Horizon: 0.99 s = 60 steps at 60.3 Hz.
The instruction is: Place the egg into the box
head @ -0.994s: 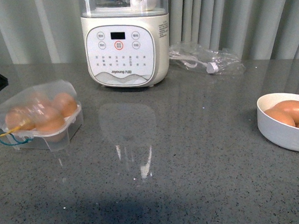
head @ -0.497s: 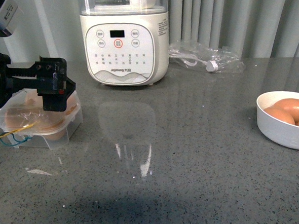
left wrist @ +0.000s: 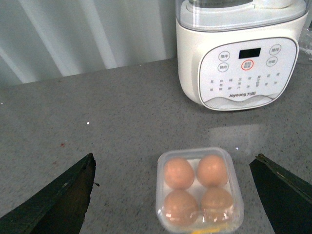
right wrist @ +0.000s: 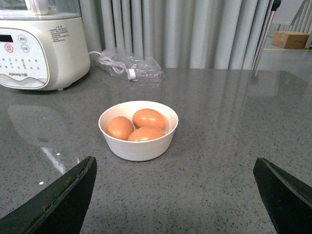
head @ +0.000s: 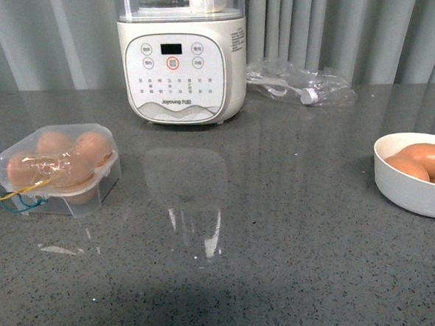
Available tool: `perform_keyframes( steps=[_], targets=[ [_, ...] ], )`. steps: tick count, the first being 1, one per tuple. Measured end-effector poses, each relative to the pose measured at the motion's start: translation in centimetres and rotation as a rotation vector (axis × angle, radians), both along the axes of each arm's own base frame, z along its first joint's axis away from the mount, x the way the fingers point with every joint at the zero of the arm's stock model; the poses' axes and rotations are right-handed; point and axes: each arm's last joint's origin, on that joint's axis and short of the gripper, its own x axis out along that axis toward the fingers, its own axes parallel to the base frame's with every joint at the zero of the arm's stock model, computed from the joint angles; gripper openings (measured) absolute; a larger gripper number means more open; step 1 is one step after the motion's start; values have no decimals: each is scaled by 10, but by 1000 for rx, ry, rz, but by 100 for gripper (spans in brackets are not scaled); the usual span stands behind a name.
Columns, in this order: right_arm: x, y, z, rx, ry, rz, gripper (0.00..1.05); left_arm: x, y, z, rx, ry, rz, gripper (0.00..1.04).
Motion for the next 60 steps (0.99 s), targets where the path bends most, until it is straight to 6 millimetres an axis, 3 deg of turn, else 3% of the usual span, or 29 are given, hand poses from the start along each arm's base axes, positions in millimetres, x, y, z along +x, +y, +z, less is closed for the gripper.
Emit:
perform_keyframes(
  steps=[10,16,29,39,48,60],
  targets=[
    [0,0,0,0,0,0,97,-54,6,0,41,7,13,98],
    [0,0,0,0,0,0,97,-95,10,-11,79,28,-8,98],
    [0,0,0,0,0,0,97,-138,19,-28,96,64,24,98],
    [0,0,0,0,0,0,97,-144,27,-45,-124,-156,32,72],
    [0,0,0,0,0,0,97,-143,27,-69,-189,-147,36,43],
    [0,0,0,0,0,0,97,-144,27,-87,-201,-149,37,9]
  ],
)
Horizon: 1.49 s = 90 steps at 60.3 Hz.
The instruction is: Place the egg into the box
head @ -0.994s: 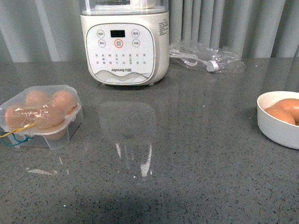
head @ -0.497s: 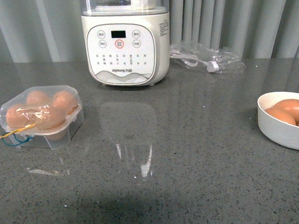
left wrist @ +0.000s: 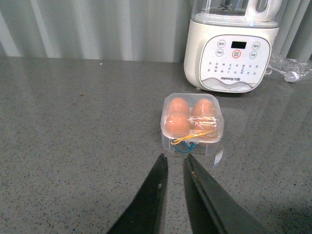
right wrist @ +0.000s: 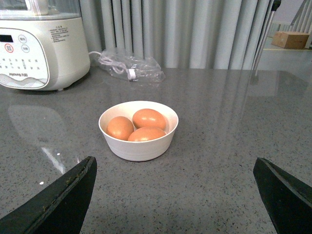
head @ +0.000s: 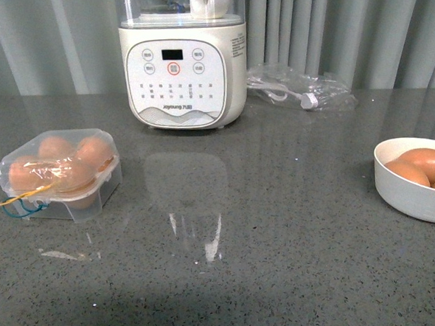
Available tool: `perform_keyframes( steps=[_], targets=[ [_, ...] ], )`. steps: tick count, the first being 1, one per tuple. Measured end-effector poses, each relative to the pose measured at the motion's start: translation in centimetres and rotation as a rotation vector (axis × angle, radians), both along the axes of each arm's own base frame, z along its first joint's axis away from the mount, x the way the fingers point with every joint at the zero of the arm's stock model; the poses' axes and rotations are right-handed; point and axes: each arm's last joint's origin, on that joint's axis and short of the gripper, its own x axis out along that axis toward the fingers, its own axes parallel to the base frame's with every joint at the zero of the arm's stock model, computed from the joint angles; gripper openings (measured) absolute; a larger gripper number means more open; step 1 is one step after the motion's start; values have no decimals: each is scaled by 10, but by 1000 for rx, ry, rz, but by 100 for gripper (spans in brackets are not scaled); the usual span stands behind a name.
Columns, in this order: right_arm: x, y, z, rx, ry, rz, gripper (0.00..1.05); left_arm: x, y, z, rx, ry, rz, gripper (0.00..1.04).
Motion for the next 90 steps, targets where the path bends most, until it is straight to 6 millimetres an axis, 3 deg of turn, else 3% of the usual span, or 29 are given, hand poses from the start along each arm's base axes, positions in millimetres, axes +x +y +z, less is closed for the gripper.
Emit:
perform_keyframes(
  steps=[2,50,81,90],
  targets=[
    [0,0,0,0,0,0,97,0,0,-3,-4,1,0,3],
    [0,0,0,0,0,0,97,0,0,-37,-9,-6,1,4],
    [0,0,0,0,0,0,97,-2,0,-36,-12,-26,-2,4],
    [0,0,0,0,0,0,97,-2,0,-36,-12,-26,-2,33]
  ],
)
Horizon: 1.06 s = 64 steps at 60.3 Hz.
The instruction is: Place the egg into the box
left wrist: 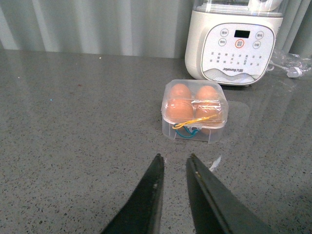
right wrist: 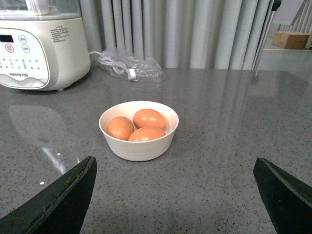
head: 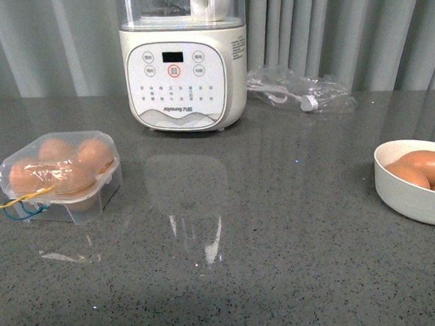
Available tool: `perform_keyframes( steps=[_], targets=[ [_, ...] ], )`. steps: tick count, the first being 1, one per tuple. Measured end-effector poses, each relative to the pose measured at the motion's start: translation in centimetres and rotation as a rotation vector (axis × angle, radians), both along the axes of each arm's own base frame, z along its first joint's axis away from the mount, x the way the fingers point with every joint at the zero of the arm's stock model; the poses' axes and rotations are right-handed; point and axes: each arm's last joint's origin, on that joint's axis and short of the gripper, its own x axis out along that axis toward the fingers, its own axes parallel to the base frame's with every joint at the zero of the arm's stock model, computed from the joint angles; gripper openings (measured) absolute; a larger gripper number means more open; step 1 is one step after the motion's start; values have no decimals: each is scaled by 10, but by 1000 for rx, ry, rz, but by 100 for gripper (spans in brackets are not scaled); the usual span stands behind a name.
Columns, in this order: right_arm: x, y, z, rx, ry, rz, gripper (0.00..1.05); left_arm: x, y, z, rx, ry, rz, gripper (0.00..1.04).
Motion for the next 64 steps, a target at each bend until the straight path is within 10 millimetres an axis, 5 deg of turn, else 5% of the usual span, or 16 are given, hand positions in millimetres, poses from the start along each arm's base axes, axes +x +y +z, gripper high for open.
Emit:
perform_keyframes(
  steps=[23,64],
  targets=[
    [0,0,0,0,0,0,97,0,0,0,0,0,0,99],
    [0,0,0,0,0,0,97,0,0,0,0,0,0,98]
  ],
)
